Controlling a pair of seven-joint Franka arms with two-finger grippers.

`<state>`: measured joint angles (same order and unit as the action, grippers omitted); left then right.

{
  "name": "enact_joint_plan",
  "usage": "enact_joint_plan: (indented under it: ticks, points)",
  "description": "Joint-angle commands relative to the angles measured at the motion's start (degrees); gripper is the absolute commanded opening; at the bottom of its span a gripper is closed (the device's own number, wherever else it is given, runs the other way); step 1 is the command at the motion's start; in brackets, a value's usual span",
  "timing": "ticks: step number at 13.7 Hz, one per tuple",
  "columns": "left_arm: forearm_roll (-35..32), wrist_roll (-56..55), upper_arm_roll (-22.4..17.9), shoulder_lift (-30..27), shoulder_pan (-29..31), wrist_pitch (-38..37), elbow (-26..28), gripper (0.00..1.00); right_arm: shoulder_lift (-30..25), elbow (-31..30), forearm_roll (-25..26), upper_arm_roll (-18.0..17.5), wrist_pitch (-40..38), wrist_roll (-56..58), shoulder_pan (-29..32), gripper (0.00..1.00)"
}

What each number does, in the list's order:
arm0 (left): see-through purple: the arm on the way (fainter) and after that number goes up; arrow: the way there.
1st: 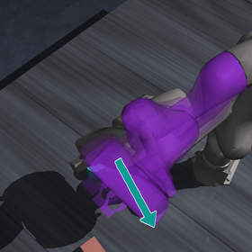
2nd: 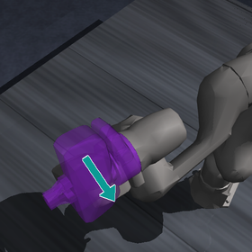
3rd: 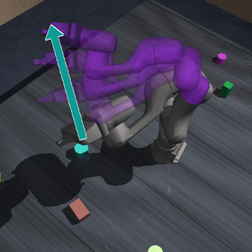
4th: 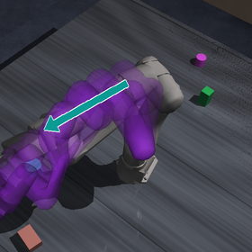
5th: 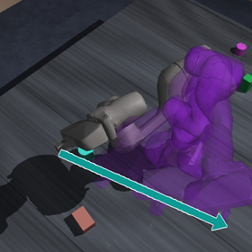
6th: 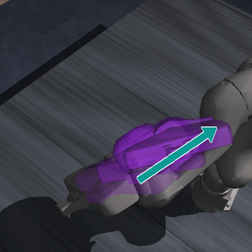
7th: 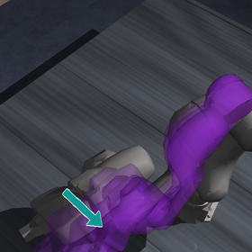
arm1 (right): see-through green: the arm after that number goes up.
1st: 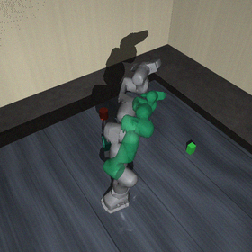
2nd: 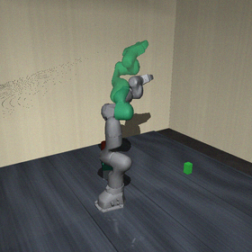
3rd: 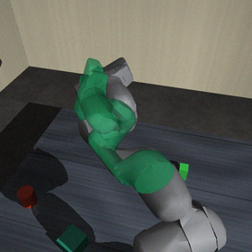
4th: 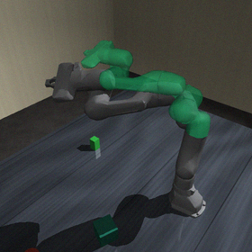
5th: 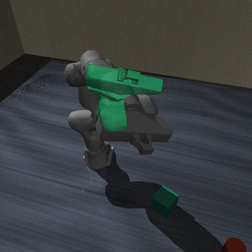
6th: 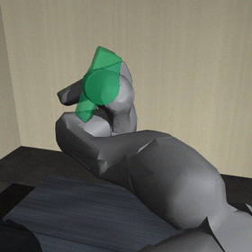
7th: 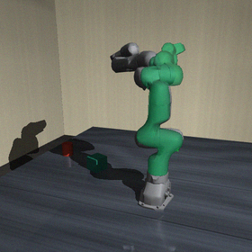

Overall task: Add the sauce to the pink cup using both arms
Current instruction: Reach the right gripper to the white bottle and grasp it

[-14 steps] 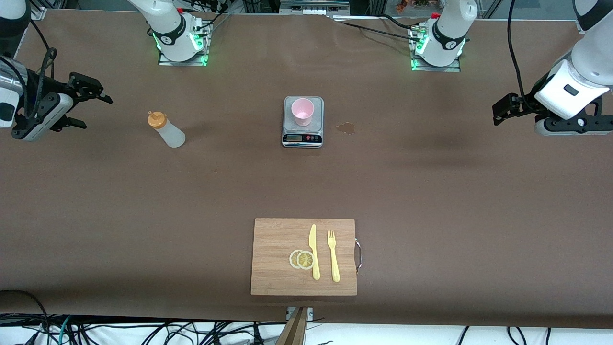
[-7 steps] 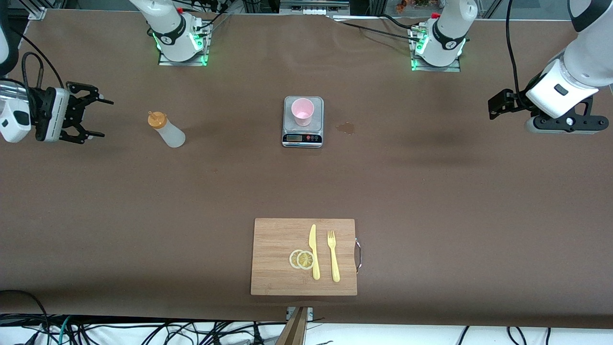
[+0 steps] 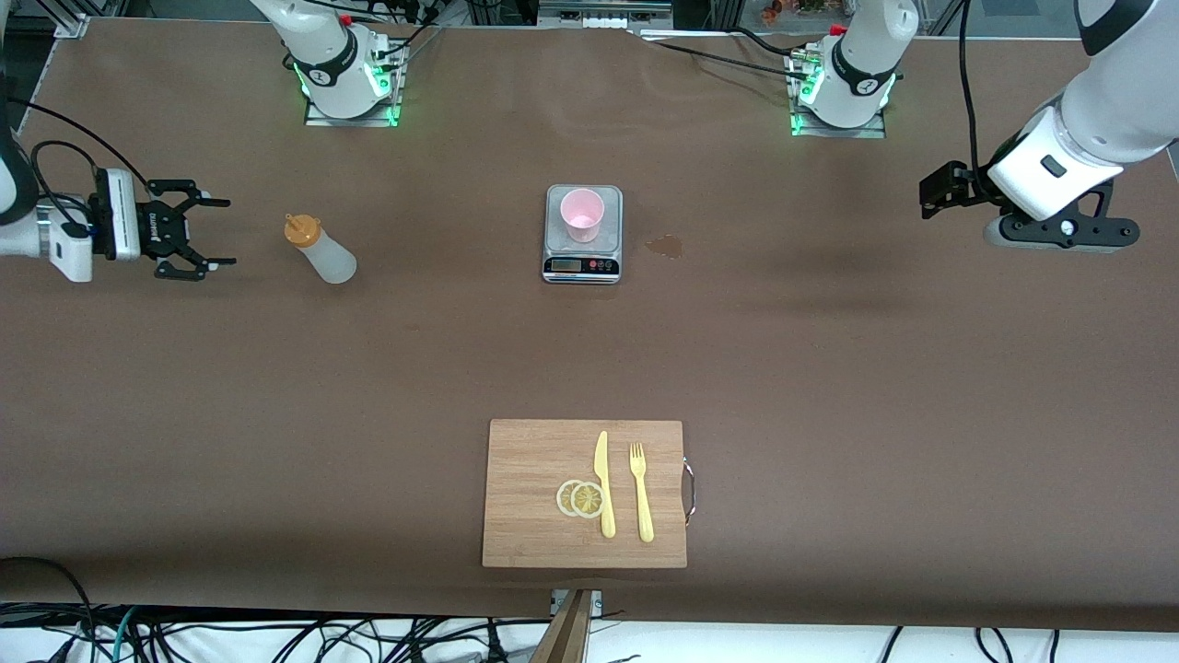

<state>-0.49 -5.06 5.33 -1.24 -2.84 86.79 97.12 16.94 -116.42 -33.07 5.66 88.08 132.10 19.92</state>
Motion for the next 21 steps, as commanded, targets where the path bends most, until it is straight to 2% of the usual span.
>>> enact_joint_plan:
  ticks: [1, 4, 8, 21]
  points:
    - [0.84, 0.30, -0.14, -0.69, 0.28, -1.01, -0.35, 1.00, 5.63, 0.67, -3.92, -0.47, -3.00, 10.60, 2.23, 1.00]
    - [0.84, -0.22, -0.06, -0.60, 0.29, -1.01, -0.44, 1.00, 11.09, 0.67, -6.82, -0.47, -3.35, 18.61, 2.41, 1.00]
    - [0.84, -0.22, -0.06, -0.43, 0.20, -1.01, -1.06, 1.00, 15.66, 0.84, -9.37, -0.47, -4.40, 25.12, 3.02, 1.00]
    - [0.31, -0.31, 0.38, 0.45, -0.33, -0.92, -2.29, 1.00, 20.95, 0.93, -14.12, -1.08, -4.76, 30.41, 2.76, 1.00]
